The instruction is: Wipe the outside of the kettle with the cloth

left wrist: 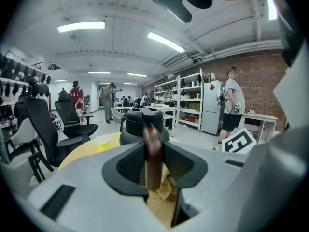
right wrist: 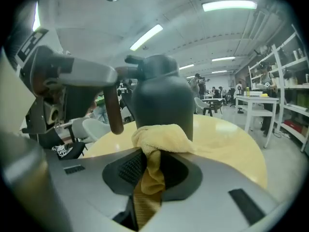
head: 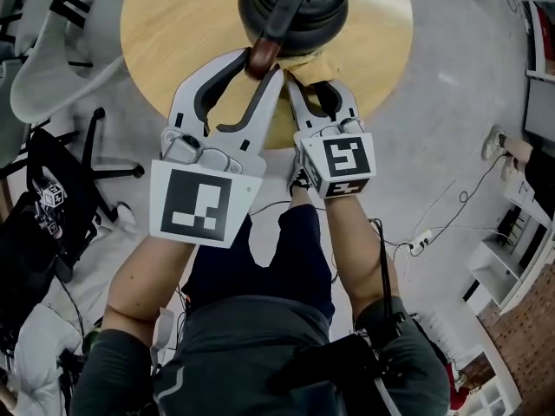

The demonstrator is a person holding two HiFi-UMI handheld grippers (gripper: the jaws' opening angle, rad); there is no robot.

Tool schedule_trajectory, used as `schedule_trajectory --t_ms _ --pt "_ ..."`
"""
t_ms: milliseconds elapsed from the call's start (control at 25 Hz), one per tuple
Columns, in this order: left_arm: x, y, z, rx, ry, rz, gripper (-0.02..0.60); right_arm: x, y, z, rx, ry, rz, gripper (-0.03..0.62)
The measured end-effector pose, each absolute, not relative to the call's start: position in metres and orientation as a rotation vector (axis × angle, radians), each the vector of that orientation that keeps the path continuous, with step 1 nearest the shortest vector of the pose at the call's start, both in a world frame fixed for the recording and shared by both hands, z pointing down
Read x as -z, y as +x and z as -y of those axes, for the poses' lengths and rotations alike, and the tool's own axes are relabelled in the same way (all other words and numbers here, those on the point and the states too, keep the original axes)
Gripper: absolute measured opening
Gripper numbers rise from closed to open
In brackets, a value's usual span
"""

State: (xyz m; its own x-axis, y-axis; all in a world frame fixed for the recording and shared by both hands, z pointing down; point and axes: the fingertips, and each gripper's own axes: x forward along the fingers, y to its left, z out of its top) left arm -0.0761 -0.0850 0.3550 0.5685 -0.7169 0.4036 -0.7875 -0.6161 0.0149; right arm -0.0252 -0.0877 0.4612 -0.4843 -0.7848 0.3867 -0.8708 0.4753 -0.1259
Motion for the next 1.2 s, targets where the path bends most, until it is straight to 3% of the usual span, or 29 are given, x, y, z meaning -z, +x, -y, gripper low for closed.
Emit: schedule_trajectory --t_ms 480,840,1200 --pt "-0.343 -0.099 0.086 -0.584 2.621 1.321 0.117 -0.317 -0.01 0.095 -0.228 1.534 2.534 0.101" --pt "-0.345 -0.105 0.095 -0.658 2.594 1.423 0.115 -0.359 0.004 0.103 -0.281 1.54 2.634 0.101" --pt "-0.352 -0.126 0.104 -0.866 2.587 1.477 0.117 -0.47 0.002 0.103 -0.463 1.399 2.494 0.1"
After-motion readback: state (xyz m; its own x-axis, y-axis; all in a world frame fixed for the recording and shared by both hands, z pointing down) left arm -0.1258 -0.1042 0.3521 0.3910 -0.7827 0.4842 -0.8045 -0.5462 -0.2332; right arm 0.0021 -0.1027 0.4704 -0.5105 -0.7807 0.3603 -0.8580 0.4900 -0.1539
